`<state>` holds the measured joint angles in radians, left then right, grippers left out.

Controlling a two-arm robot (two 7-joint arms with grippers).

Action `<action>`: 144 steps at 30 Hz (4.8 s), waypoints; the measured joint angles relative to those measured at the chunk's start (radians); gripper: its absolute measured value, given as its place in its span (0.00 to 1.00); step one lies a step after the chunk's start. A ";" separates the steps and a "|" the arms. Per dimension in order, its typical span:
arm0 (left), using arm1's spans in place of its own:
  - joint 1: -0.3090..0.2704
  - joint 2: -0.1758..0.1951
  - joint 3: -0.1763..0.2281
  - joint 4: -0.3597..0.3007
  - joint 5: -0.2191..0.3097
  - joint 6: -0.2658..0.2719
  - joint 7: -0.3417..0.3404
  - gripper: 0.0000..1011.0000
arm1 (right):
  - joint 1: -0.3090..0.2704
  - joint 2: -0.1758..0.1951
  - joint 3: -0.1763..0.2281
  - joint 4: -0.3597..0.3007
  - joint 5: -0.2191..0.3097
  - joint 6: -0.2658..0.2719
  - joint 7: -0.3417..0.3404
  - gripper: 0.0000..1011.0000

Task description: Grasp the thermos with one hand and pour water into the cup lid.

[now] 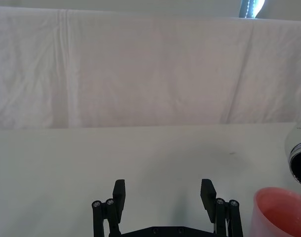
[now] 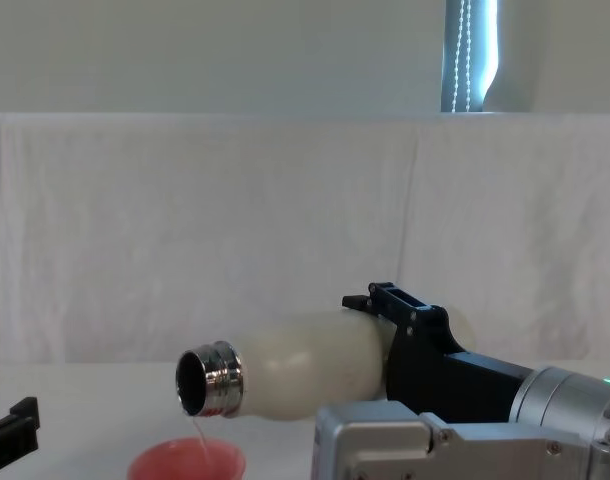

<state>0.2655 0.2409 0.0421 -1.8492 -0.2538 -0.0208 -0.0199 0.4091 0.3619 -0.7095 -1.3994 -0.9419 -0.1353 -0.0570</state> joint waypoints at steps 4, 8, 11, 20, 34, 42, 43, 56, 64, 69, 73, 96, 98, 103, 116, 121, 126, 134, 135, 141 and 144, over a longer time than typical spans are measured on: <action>0.000 0.000 0.000 0.000 0.000 0.000 0.000 0.99 | -0.001 0.001 -0.001 0.000 -0.001 0.000 0.000 0.94; 0.000 0.000 0.000 0.000 0.000 0.000 0.000 0.99 | -0.001 0.001 -0.001 0.000 -0.002 0.000 0.000 0.94; 0.000 0.000 0.000 0.000 0.000 0.000 0.000 0.99 | -0.001 0.001 -0.002 0.000 -0.002 0.001 0.000 0.94; 0.000 0.000 0.000 0.000 0.000 0.000 0.000 0.99 | -0.002 0.000 -0.002 0.000 -0.002 0.001 -0.001 0.94; 0.000 0.000 0.000 0.000 0.000 0.000 0.000 0.99 | -0.009 -0.006 0.004 0.000 0.021 -0.007 0.000 0.94; 0.000 0.000 0.000 0.000 0.000 0.000 0.000 0.99 | -0.015 -0.011 0.011 -0.002 0.039 -0.014 0.009 0.94; 0.000 0.000 0.000 0.000 0.000 0.000 0.000 0.99 | -0.015 -0.011 0.011 -0.003 0.041 -0.014 0.010 0.94; 0.000 0.000 0.000 0.000 0.000 0.000 0.000 0.99 | -0.029 -0.022 0.038 -0.016 0.108 -0.035 0.037 0.94; 0.000 0.000 0.000 0.000 0.000 0.000 0.000 0.99 | -0.048 -0.043 0.097 -0.024 0.241 -0.066 0.086 0.94; 0.000 0.000 0.000 0.000 0.000 0.000 0.000 0.99 | -0.061 -0.059 0.142 -0.029 0.343 -0.084 0.125 0.94; 0.000 0.000 0.000 0.000 0.000 0.000 0.000 0.99 | -0.072 -0.074 0.177 -0.030 0.427 -0.096 0.161 0.94; 0.000 0.000 0.000 0.000 0.000 0.000 0.000 0.99 | -0.127 -0.141 0.332 -0.035 0.821 -0.078 0.321 0.94; 0.000 0.000 0.000 0.000 0.000 0.000 0.000 0.99 | -0.132 -0.147 0.347 -0.035 0.855 -0.069 0.331 0.94; 0.000 0.000 0.000 0.000 0.000 0.000 0.000 0.99 | -0.144 -0.161 0.375 -0.035 0.935 -0.046 0.353 0.94; 0.000 0.000 0.000 0.000 0.000 0.000 0.000 0.99 | -0.147 -0.177 0.411 -0.014 1.067 -0.002 0.386 0.94; 0.000 0.000 0.000 0.000 0.000 0.000 0.000 0.99 | -0.141 -0.177 0.413 0.002 1.087 0.007 0.386 0.94; 0.000 0.000 0.000 0.000 0.000 0.000 0.000 0.99 | -0.136 -0.177 0.412 0.015 1.096 0.011 0.386 0.94; 0.000 0.000 0.000 0.000 0.000 0.000 0.000 0.99 | -0.131 -0.176 0.409 0.033 1.103 0.020 0.377 0.94; 0.000 0.000 0.000 0.000 0.000 0.000 0.000 0.99 | -0.132 -0.176 0.409 0.035 1.105 0.022 0.374 0.94; 0.000 0.000 0.000 0.000 0.000 0.000 0.000 0.99 | -0.138 -0.178 0.411 0.045 1.111 0.025 0.366 0.94; 0.000 0.000 0.000 0.000 0.000 0.000 0.000 0.99 | -0.139 -0.181 0.413 0.052 1.115 0.025 0.362 0.94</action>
<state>0.2655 0.2409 0.0421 -1.8492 -0.2538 -0.0207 -0.0199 0.2705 0.1811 -0.2965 -1.3477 0.1736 -0.1105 0.3054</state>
